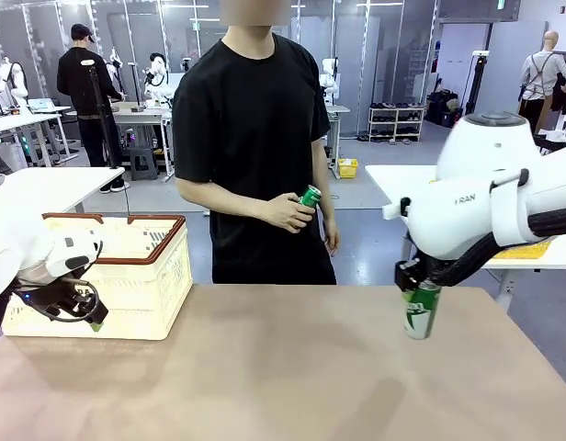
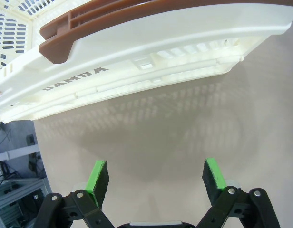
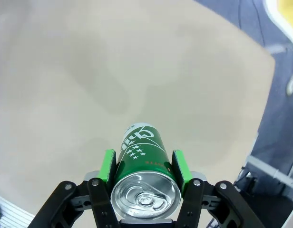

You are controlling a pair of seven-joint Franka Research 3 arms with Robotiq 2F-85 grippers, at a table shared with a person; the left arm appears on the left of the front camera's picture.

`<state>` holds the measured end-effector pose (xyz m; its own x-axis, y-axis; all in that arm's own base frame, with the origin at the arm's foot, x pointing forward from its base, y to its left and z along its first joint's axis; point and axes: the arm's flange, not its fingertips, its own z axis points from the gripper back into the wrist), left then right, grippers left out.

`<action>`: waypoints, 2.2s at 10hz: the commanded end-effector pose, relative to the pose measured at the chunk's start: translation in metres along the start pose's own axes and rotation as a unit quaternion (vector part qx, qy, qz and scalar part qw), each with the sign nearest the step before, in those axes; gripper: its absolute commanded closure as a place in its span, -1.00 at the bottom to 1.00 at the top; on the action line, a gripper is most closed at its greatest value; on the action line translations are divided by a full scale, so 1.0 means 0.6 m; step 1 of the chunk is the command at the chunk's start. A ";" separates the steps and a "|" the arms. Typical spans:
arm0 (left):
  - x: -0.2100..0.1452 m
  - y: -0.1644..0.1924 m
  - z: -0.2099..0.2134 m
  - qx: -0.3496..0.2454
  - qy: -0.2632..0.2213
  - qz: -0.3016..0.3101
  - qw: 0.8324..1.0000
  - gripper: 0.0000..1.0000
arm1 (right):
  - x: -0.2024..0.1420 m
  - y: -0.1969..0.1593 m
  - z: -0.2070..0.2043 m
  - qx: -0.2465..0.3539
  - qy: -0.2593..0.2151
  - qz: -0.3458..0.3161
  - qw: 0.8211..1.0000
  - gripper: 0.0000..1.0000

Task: Place the drinks into the Shopping basket.
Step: Pick up one drink and place it into the Shopping basket.

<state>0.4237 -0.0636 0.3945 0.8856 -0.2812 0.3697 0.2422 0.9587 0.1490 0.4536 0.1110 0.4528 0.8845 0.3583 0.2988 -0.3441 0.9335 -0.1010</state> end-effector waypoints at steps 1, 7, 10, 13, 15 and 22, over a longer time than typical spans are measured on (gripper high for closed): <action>-0.001 0.001 0.003 0.001 0.002 0.001 1.000 -1.00 | 0.015 0.038 0.009 0.024 -0.013 0.060 0.998 1.00; -0.001 0.001 0.003 0.001 0.002 0.001 1.000 -1.00 | 0.068 0.259 -0.030 0.101 -0.021 0.233 0.967 1.00; -0.001 0.001 0.003 0.001 0.002 0.001 1.000 -1.00 | 0.088 0.324 -0.064 0.121 -0.040 0.288 0.949 1.00; -0.001 0.001 0.003 0.001 0.002 0.001 1.000 -1.00 | 0.112 0.352 -0.104 0.134 -0.034 0.306 0.942 1.00; -0.001 0.001 0.003 0.001 0.002 0.001 1.000 -1.00 | 0.119 0.362 -0.123 0.135 -0.020 0.313 0.940 1.00; -0.001 0.001 0.003 0.001 0.002 0.001 1.000 -1.00 | 0.121 0.369 -0.134 0.111 0.015 0.349 0.930 -0.95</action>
<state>0.4237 -0.0637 0.3945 0.8855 -0.2814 0.3698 0.2424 0.9587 0.1489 0.4631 0.3450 0.3747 0.4531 0.8599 0.2349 -0.8774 0.4768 -0.0532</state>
